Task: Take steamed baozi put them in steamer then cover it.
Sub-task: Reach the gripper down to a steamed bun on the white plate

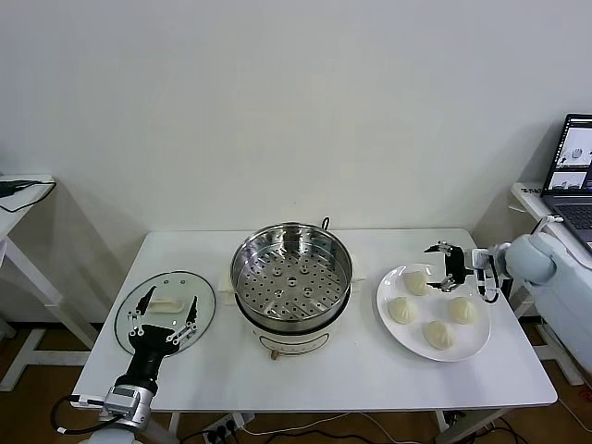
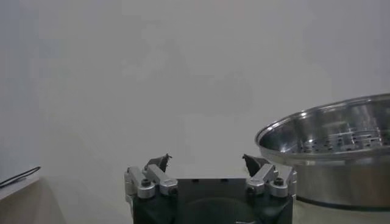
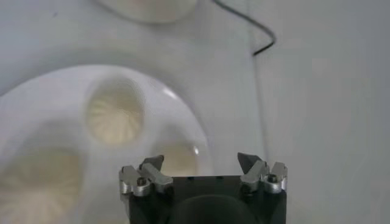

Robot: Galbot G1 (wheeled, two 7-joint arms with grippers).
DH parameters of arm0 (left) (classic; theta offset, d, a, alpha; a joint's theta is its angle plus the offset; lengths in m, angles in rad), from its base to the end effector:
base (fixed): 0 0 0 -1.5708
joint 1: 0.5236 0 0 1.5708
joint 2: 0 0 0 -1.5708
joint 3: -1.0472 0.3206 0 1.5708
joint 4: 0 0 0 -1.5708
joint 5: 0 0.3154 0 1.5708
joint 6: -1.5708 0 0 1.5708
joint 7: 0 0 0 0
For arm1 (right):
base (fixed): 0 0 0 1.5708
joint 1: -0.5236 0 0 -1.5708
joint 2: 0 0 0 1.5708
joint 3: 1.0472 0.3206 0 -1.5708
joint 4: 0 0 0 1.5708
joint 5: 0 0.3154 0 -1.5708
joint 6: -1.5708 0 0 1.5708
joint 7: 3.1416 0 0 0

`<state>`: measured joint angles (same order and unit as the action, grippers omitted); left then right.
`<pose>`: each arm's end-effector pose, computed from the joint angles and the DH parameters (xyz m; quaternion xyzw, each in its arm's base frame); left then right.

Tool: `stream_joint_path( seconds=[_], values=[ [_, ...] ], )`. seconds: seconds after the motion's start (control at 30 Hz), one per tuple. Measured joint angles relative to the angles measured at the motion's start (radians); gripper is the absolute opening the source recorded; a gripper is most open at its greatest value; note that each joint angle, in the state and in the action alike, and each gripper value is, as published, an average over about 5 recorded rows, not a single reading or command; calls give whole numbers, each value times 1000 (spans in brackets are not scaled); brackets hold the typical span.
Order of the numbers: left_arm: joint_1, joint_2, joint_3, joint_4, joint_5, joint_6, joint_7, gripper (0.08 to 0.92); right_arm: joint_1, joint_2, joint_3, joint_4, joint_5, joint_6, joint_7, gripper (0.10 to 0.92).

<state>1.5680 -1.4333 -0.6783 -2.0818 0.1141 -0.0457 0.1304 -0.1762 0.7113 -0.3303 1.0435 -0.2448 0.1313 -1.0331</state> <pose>0.1567 0.0648 -0.2732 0.0347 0.9871 0.1559 0.0110 0.4738 -0.2289 -0.1648 0.4589 -0.6287 0.5592 0.2855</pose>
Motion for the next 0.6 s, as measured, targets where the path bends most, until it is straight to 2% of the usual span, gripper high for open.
stream_joint_path(
  seconds=[0.33, 0.6],
  values=[
    [-5, -2, -15, 4, 0, -2, 1, 823, 114, 125, -92, -205, -80, 23, -87, 823],
    [0, -1, -24, -3, -1, -2, 2, 823, 137, 207, -111, -310, -143, 32, -110, 823]
  ],
)
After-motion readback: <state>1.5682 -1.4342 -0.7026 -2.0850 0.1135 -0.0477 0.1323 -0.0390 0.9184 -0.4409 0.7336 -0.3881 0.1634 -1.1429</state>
